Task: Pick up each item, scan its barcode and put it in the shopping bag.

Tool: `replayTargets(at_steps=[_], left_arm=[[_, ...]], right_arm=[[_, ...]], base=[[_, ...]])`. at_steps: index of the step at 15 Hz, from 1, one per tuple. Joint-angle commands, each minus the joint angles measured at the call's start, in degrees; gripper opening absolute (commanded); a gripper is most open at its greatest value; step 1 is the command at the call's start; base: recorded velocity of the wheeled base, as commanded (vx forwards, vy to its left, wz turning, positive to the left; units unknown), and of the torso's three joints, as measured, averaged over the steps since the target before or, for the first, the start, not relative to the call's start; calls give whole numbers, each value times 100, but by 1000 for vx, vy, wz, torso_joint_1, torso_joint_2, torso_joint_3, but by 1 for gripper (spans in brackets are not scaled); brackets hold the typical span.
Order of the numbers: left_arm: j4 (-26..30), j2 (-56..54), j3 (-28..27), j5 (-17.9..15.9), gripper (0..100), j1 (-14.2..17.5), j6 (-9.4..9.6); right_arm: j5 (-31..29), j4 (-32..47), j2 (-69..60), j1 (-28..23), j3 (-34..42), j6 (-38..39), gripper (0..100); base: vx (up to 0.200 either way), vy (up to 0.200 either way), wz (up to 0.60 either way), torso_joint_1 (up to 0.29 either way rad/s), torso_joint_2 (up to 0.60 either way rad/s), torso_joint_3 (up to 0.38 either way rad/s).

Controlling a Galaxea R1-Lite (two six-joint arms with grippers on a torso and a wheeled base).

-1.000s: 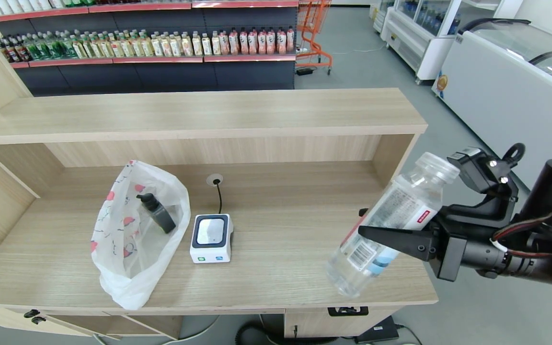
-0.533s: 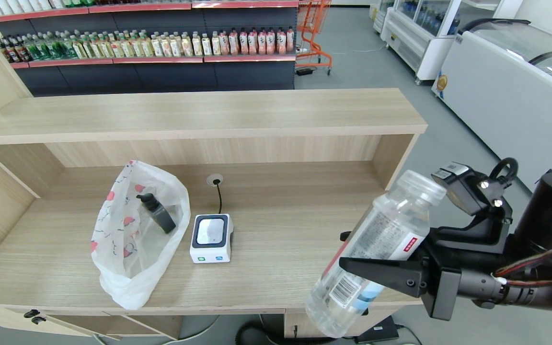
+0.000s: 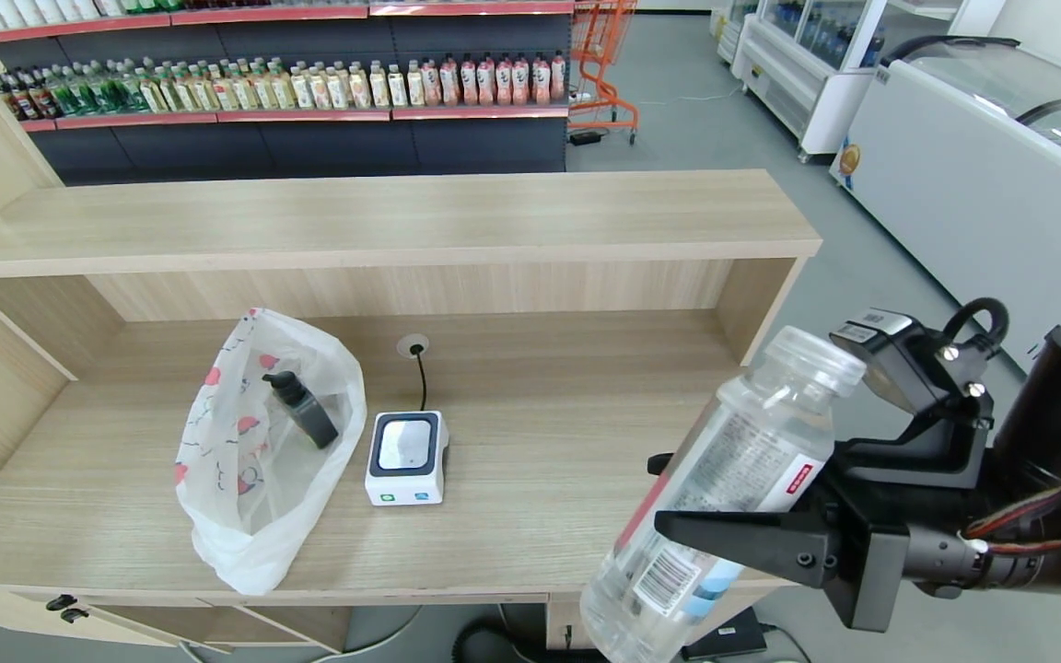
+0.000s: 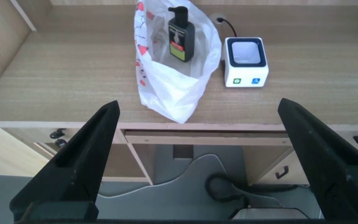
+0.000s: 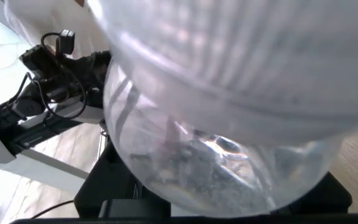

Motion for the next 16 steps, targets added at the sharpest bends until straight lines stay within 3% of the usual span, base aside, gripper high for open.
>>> replayTargets(at_steps=[1,7,16], left_arm=[[2,-2,1,2,100,0,2],[2,-2,1,2,100,0,2],[2,-2,1,2,100,0,2]], right_arm=[[92,-2,73,0,17,-53,0],[523,6,205,9,87,-80,0],[549,59,249,0,140,-247,0]], base=[[0,0,0,0,0,0],[0,0,0,0,0,0],[0,0,0,0,0,0]])
